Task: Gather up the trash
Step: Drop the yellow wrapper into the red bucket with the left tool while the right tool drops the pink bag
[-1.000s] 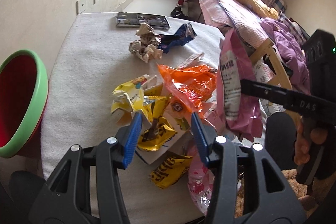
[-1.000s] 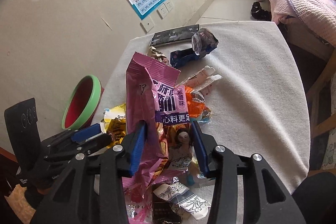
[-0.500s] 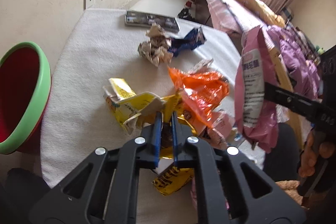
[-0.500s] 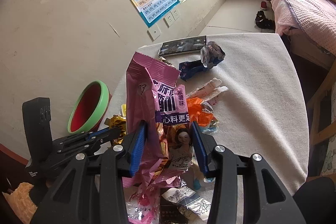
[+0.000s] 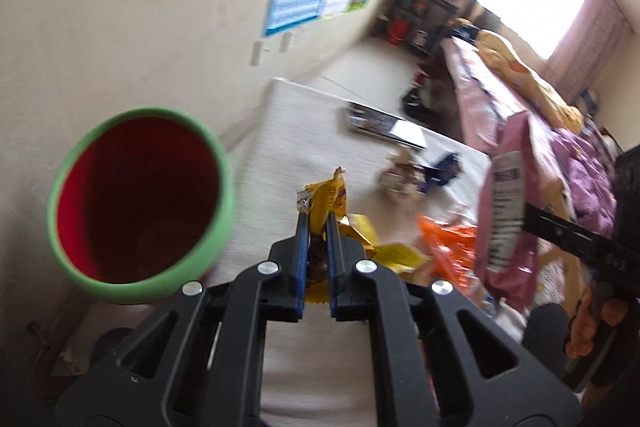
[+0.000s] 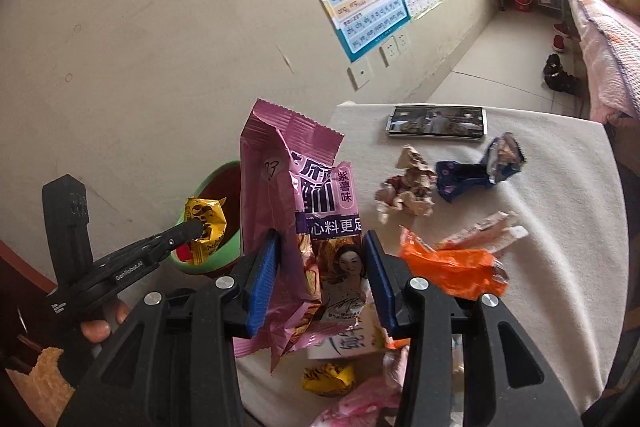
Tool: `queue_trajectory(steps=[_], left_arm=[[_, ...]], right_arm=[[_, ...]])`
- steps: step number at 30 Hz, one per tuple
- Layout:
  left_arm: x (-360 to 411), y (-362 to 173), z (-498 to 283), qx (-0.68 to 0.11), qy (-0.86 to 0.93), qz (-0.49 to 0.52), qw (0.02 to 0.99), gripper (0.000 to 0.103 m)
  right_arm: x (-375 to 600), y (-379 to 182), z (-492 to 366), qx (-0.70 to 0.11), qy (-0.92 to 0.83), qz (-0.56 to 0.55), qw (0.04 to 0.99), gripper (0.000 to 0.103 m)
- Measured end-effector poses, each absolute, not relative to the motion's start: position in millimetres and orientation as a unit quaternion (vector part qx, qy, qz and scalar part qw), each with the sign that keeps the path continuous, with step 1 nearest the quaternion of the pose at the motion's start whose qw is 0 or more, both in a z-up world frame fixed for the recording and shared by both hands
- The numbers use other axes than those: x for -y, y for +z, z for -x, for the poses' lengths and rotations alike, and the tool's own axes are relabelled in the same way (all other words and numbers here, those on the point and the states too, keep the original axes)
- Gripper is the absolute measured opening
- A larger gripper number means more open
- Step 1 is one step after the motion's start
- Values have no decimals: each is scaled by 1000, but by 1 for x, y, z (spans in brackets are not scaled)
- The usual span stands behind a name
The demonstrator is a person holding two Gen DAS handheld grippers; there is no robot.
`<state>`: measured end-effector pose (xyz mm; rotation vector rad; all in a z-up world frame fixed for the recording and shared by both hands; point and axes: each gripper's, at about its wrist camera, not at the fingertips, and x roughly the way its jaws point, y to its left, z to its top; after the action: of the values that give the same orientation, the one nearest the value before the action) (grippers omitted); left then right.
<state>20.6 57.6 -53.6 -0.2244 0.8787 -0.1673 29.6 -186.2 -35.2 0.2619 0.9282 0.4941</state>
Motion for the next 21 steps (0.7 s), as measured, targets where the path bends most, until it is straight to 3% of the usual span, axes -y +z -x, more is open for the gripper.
queue_trajectory(steps=[15,17,18,19,21], left_arm=[[-186,-94,-37,-452,106,133,876,8],[-193,-97,-38,-452,116,141,873,9],[-195,-100,-37,-452,120,146,872,18],[-198,-101,-35,-451,123,149,871,37],[-202,-103,-29,-443,132,151,874,48]], right_arm=[[-14,-77,-126,-491,339,-94,797,43],[-28,-84,-134,-494,342,-94,794,49],[-34,-87,-137,-495,341,-93,794,50],[-39,-88,-138,-495,340,-94,794,51],[-42,-91,-140,-496,339,-96,793,53]])
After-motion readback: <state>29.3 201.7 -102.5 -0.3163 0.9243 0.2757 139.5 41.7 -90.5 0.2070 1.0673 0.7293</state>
